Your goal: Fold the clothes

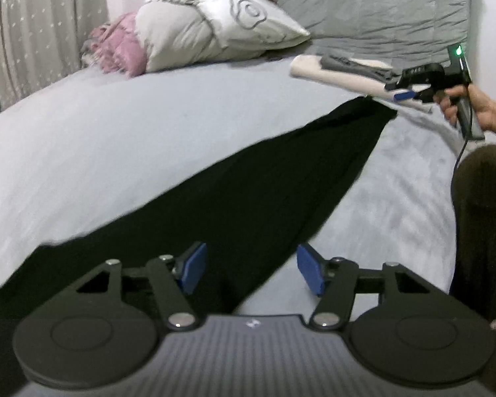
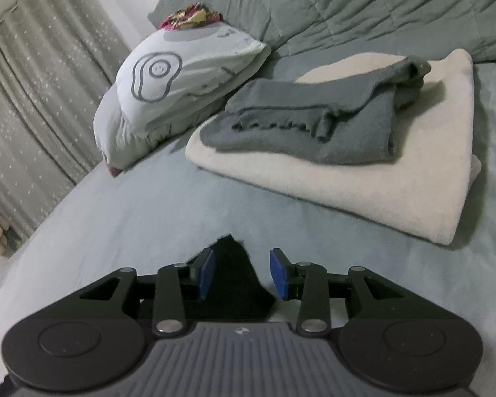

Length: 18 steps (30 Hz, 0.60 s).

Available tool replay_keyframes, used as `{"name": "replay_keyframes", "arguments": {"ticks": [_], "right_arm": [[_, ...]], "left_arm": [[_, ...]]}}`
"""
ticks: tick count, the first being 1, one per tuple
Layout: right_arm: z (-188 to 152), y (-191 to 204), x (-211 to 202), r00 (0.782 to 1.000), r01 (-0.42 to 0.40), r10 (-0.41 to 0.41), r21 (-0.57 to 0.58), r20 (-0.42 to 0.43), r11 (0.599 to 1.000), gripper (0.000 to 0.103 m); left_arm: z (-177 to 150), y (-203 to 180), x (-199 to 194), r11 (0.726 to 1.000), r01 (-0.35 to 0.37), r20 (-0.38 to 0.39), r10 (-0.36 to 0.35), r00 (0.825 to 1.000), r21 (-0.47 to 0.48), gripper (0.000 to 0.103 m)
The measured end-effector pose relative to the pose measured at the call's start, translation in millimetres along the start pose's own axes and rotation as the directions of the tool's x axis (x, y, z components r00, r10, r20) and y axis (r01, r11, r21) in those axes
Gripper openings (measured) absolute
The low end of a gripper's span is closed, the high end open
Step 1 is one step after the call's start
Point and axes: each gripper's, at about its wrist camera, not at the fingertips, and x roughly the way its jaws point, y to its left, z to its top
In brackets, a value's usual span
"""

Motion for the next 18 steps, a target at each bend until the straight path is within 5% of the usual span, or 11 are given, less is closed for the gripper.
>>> {"name": "replay_keyframes", "arguments": {"ticks": [12,18], "right_arm": [[-13,-1,6,0.999,-0.032,0.029,-0.073,-0.035,0.997,0.039],[-20,32,-5,0.977,-0.211,0.193,-0.263,-0.093,0.941,0.039]], "left_arm": [[32,-49,81,0.997,0.047,-0.088,-0.041,0.995,0.067,0.037],[45,-53,97,0.995,0.064,-0.088,-0.057,0.994,0.082,0.024]]}}
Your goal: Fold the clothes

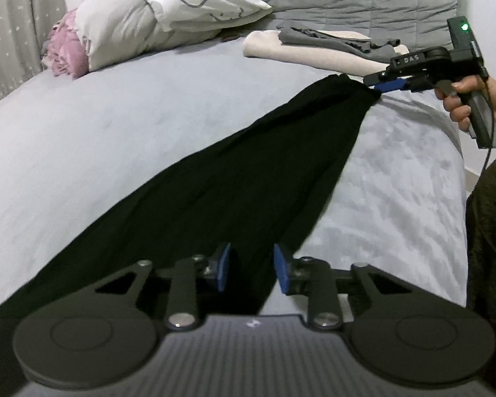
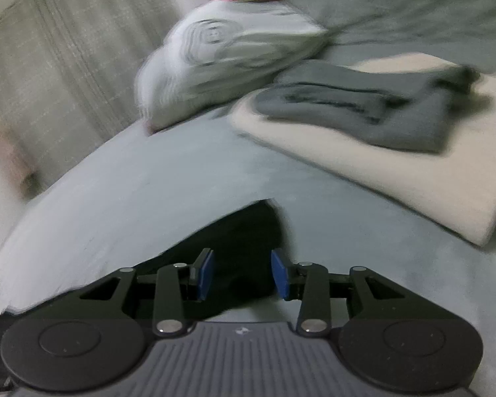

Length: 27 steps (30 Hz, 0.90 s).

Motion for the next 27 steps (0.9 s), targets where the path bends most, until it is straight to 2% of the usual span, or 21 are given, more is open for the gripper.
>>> {"name": "replay_keyframes", "arguments": {"ticks": [2,3,5,6,8,9,10,15,18,20,22,24,27], "right_arm": [[-1,20,1,0.995,-0.098,0.095,-0.128,-0.026,0.987,0.039],[-4,33,4,0.988,-0.153,0.145,-0.209,-0.053,0.966,0.037],[-9,56,9,0.97,-0.24,0.214,-0.333,-0.111,0.912,0.036],[-11,63,12,0.963,-0.266,0.232,-0.371,-0.135,0.89,0.032],[-16,89,24,0.934,-0.354,0.277,-0.476,-0.226,0.805,0.029],[-19,101,31,0.918,-0.393,0.289,-0.522,-0.272,0.757,0.027],[-21,110,37,0.908,-0.415,0.293,-0.548,-0.299,0.726,0.026],[-32,144,56,0.863,-0.502,0.295,-0.635,-0.41,0.587,0.026],[-42,162,66,0.847,-0.53,0.272,-0.682,-0.457,0.505,0.026],[-45,168,73,0.852,-0.522,0.246,-0.711,-0.462,0.472,0.024],[-47,173,79,0.859,-0.511,0.227,-0.731,-0.46,0.453,0.014],[-45,174,80,0.857,-0.513,0.233,-0.725,-0.459,0.459,0.002],[-37,173,78,0.859,-0.511,0.255,-0.711,-0.444,0.484,0.0]], "left_arm": [[4,-3,7,1.0,0.001,-0.002,-0.001,1.0,0.02,0.019],[6,-5,10,1.0,0.002,-0.001,-0.002,1.0,0.025,0.018],[8,-6,12,1.0,0.005,0.002,-0.005,1.0,0.027,0.015],[8,-7,13,1.0,0.008,0.002,-0.008,1.0,0.027,0.015],[9,-8,12,0.999,0.014,0.006,-0.014,1.0,0.029,0.015],[8,-9,12,0.999,0.017,0.008,-0.017,1.0,0.031,0.016],[8,-9,11,0.999,0.019,0.009,-0.019,1.0,0.032,0.016],[2,-10,6,0.999,0.016,0.011,-0.017,1.0,0.04,0.019],[1,-10,6,0.999,0.012,0.013,-0.013,1.0,0.041,0.021],[1,-10,8,0.999,0.013,0.013,-0.014,1.0,0.042,0.021],[2,-10,9,0.999,0.014,0.014,-0.014,1.0,0.045,0.022],[2,-10,10,0.999,0.016,0.015,-0.017,1.0,0.046,0.022],[2,-9,11,0.999,0.019,0.017,-0.02,1.0,0.044,0.023]]}}
